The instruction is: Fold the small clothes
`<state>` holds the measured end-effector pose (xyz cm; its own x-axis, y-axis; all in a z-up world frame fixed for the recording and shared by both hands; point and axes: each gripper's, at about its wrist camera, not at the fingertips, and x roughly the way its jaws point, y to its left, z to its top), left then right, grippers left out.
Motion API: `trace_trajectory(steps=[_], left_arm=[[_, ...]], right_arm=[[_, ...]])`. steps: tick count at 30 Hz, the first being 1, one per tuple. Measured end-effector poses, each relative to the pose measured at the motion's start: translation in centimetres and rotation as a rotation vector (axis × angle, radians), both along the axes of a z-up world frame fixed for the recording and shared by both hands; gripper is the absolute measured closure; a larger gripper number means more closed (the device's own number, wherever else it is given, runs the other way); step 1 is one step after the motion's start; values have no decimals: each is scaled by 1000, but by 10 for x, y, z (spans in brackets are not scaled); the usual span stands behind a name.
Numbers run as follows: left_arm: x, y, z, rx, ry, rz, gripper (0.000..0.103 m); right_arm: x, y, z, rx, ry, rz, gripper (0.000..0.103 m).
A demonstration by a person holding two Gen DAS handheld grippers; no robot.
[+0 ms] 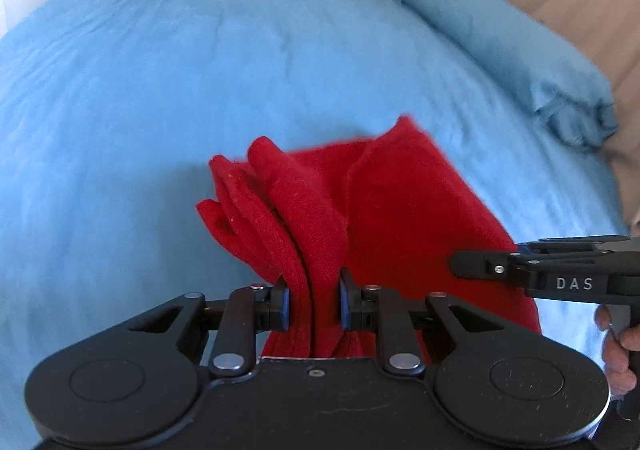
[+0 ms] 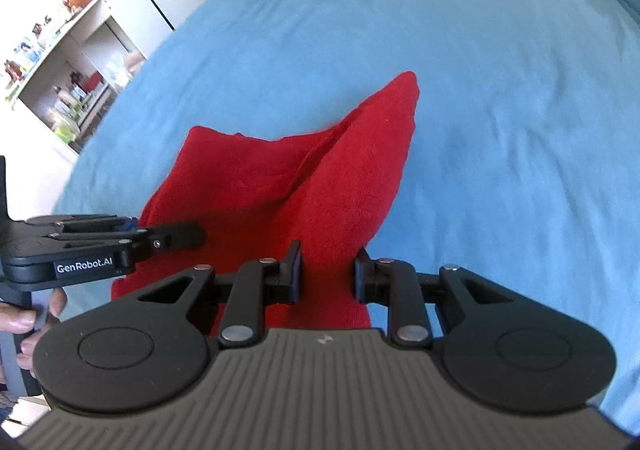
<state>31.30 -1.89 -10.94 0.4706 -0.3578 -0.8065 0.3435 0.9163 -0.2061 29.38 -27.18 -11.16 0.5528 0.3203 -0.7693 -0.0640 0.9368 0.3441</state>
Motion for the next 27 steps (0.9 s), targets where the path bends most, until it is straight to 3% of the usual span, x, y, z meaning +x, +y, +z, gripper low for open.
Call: trace_trajectory(steps=[2, 4, 6, 8, 12, 16, 20, 22, 27], left_arm=[[-7, -5, -9, 54, -32, 24, 69], [-9, -4, -12, 115, -47, 56, 48], [-13, 0, -6, 149, -66, 97, 15], [-20, 9, 3, 166, -117, 130, 8], [-30, 17, -1, 250, -168, 183, 8], [-30, 13, -28, 285, -198, 218, 8], [-35, 17, -53, 346, -260, 229, 6], [-34, 22, -60, 320, -275, 236, 6], [-44, 20, -43, 325, -373, 237, 7]], right_arm=[[-6, -5, -17, -4, -12, 9, 59], [-8, -9, -22, -13, -16, 5, 45], [-11, -14, -16, -9, -32, -12, 11], [-21, -19, -3, -38, -99, -29, 0], [-29, -21, 3, -162, -124, -73, 0], [-29, -26, -22, -207, -137, -111, 0], [-30, -28, -49, -188, -154, -124, 0], [-35, -31, -55, -180, -185, -126, 0], [-53, -31, -37, -183, -276, -144, 0]])
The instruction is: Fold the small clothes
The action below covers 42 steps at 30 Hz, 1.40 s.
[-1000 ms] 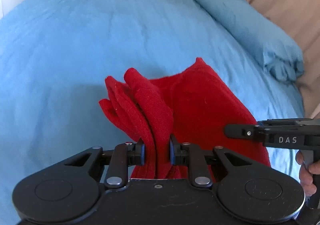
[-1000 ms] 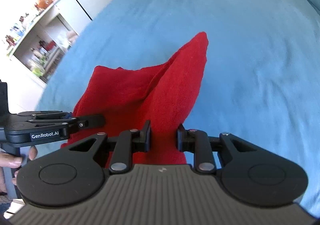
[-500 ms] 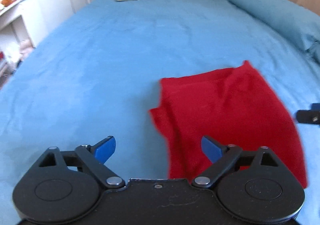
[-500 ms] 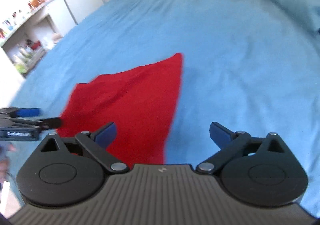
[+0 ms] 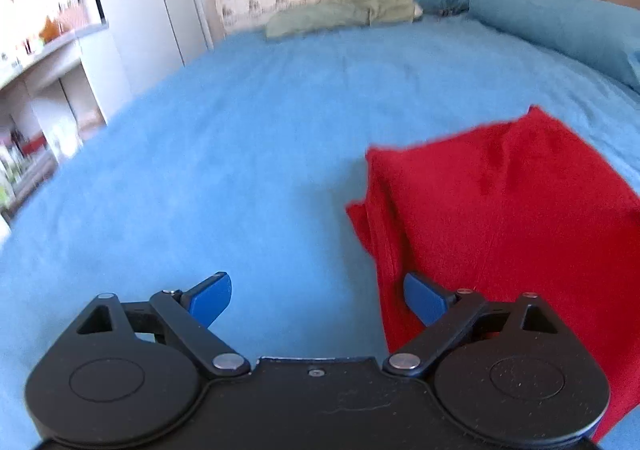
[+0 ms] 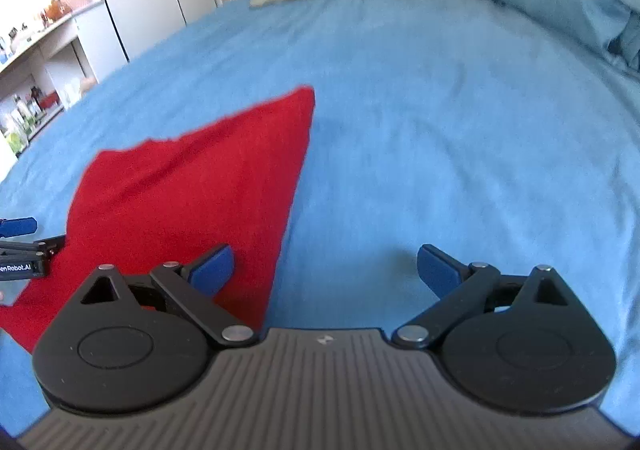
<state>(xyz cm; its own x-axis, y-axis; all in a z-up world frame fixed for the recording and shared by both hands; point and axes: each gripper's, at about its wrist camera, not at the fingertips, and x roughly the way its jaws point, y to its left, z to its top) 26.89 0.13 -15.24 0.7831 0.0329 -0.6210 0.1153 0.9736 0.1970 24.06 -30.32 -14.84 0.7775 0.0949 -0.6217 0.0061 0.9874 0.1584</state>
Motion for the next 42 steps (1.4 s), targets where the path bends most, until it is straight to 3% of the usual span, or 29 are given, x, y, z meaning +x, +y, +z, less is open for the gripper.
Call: trace_trajectory(steps=[4, 10, 16, 21, 27, 32, 42], left_arm=[[-24, -2, 56, -29, -53, -20, 5], [-87, -7, 152, -65, -93, -18, 0], [-149, -3, 200, -133, -56, 30, 0], [-195, -4, 207, -107, -46, 61, 0], [-240, 2, 192, -105, -19, 77, 0], [-254, 4, 181, -99, 1, 74, 0], [-266, -2, 191, -103, -37, 53, 0]], right_arm=[[-29, 6, 52, -7, -60, -10, 0], [-91, 34, 150, -117, -81, -77, 0], [-168, 61, 207, -139, -76, -99, 0], [-216, 80, 216, -152, -12, -91, 0], [-253, 93, 196, -135, 46, -107, 0], [-268, 101, 182, -140, 80, -104, 0], [-280, 105, 182, -151, 80, -112, 0]])
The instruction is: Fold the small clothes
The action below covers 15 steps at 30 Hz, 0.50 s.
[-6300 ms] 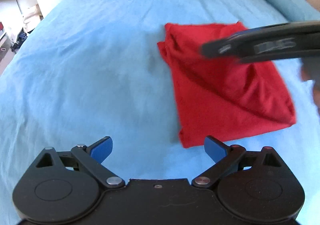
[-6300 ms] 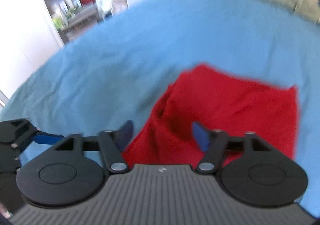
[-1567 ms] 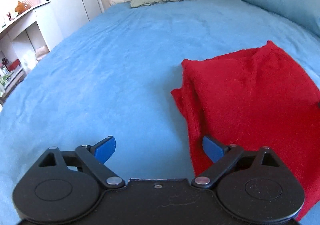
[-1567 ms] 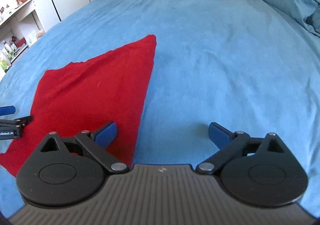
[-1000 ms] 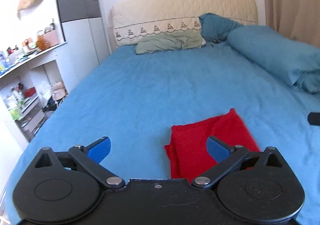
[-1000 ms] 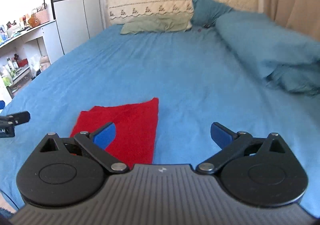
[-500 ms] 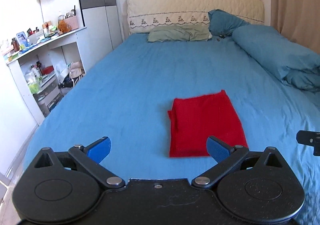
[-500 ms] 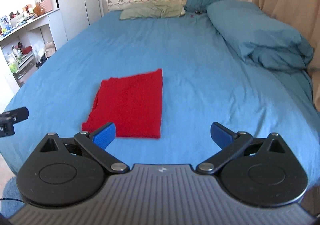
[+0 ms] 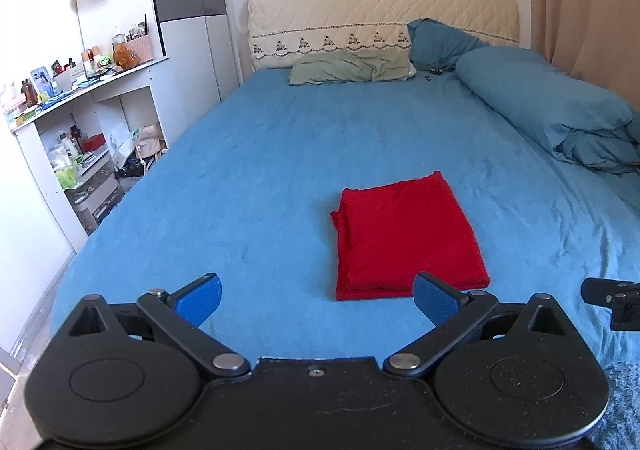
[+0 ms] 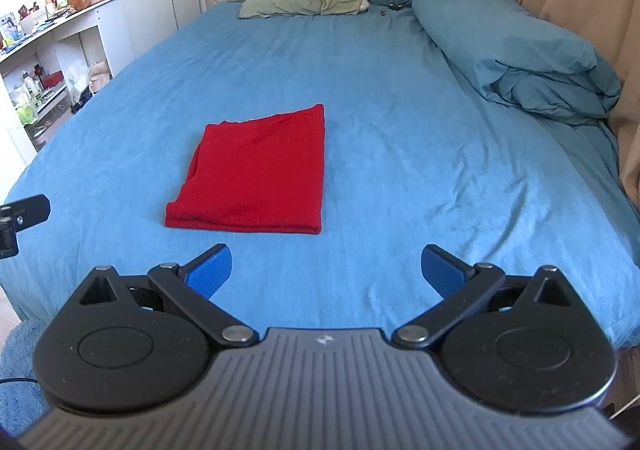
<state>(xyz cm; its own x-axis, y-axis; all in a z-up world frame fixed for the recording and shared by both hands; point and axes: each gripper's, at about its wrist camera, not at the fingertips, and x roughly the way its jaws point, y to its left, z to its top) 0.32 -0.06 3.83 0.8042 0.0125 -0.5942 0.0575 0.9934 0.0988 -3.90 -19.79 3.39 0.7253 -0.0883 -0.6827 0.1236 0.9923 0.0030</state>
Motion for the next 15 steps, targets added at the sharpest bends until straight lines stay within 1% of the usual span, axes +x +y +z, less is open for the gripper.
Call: trace_trajectory(steps=[15], left_arm=[[-6, -8, 3, 16, -21, -17, 0]], right_arm=[[-5, 2, 3, 7, -6, -7, 0]])
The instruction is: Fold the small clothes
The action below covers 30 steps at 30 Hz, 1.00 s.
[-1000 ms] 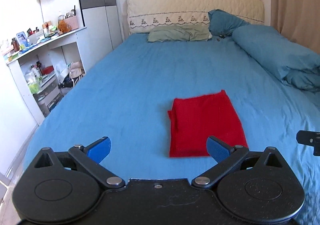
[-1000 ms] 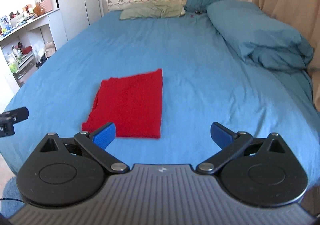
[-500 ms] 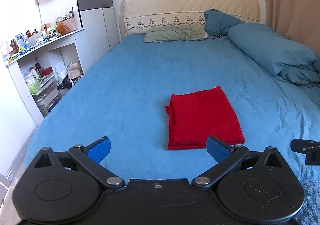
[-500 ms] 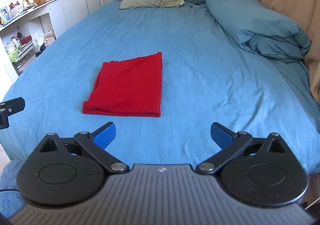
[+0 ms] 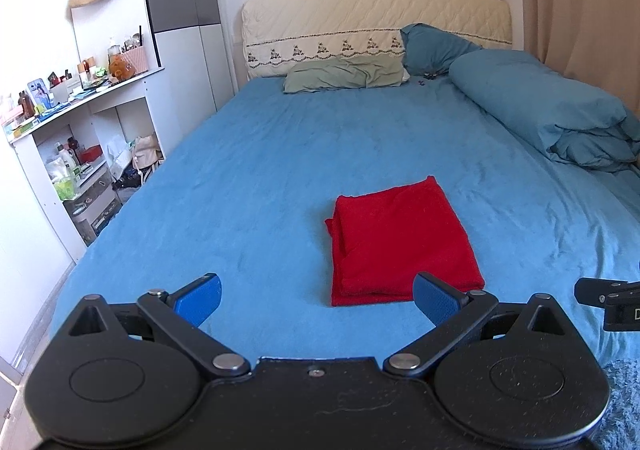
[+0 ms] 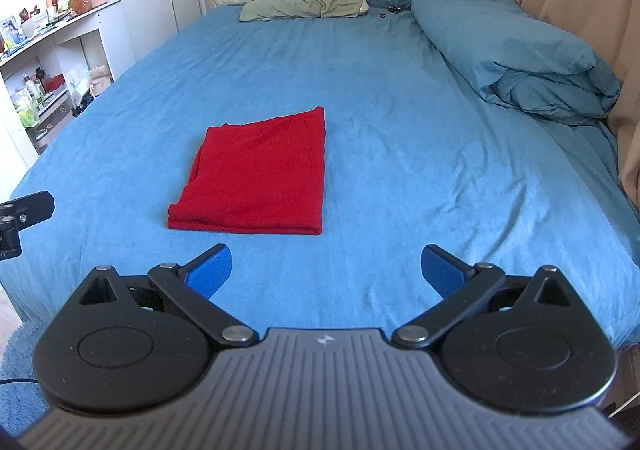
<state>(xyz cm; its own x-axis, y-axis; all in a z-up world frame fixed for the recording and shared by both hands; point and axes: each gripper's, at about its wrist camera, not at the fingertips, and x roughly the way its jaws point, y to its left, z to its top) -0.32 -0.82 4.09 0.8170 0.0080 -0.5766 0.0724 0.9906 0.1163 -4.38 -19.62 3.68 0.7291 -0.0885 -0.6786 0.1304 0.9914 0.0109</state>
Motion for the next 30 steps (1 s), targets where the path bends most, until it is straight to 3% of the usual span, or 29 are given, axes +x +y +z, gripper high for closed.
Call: trace_trajectory(steps=[30], left_arm=[[-3, 0, 2, 8, -21, 3, 0]], right_arm=[[-2, 13, -2, -1, 11, -15, 0]])
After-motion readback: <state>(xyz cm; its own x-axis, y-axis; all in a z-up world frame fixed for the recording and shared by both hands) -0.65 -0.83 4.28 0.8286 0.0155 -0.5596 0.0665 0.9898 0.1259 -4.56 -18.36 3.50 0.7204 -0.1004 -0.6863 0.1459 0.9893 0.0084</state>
